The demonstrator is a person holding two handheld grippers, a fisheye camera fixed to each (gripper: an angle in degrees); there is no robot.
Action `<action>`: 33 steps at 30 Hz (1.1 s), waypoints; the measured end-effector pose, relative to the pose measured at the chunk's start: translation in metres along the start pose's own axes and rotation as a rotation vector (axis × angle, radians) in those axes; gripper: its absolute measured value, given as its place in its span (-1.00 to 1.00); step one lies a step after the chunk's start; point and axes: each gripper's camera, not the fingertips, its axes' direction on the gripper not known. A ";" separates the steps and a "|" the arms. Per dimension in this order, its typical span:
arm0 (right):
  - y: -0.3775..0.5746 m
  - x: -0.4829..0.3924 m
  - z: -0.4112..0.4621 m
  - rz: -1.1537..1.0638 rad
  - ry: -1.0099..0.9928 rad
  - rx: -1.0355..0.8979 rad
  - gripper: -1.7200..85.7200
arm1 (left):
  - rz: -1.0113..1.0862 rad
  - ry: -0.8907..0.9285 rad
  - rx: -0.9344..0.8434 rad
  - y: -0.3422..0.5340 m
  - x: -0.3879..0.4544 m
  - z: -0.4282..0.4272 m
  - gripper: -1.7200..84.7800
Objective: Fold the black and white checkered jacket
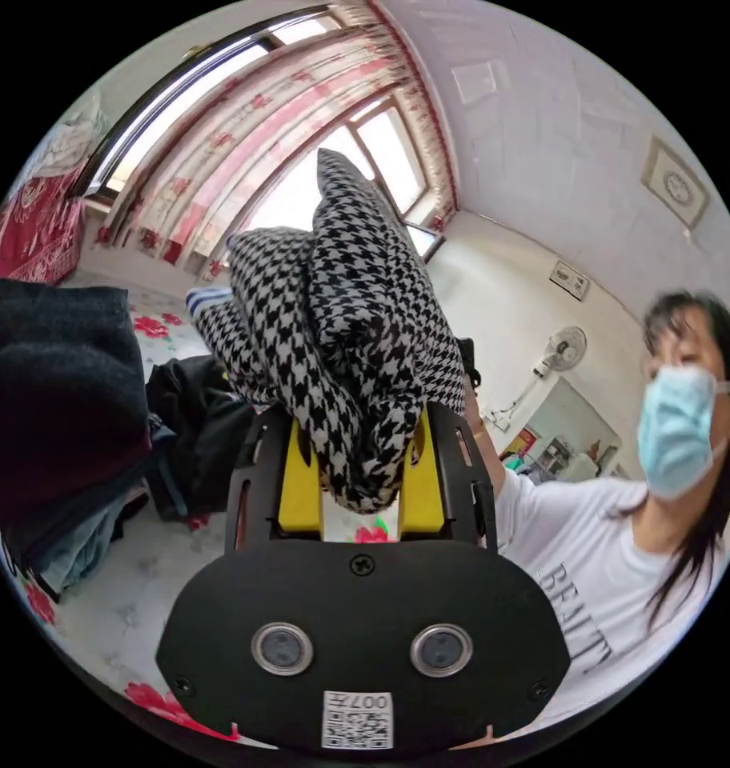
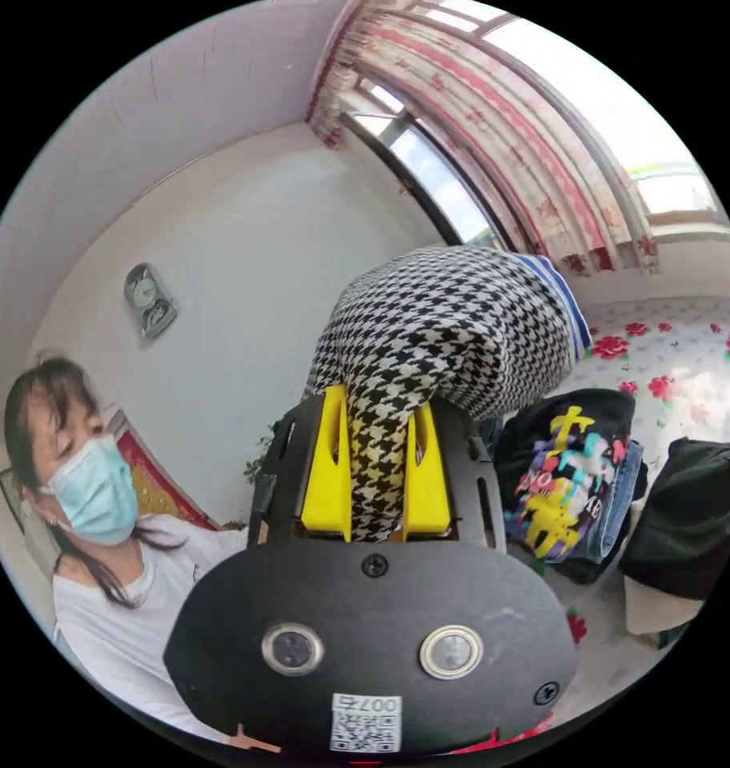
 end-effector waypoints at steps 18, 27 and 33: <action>0.087 0.146 0.019 0.108 0.493 -0.005 -0.71 | -0.180 -0.458 -0.161 0.012 -0.124 0.141 -0.62; 0.384 0.135 -0.158 0.652 1.012 -0.196 -0.73 | -0.150 -0.638 -0.551 0.204 -0.046 0.166 -0.68; 0.464 0.079 -0.316 0.893 1.415 0.069 -0.71 | -0.200 -0.589 -0.833 0.296 0.000 0.214 -0.71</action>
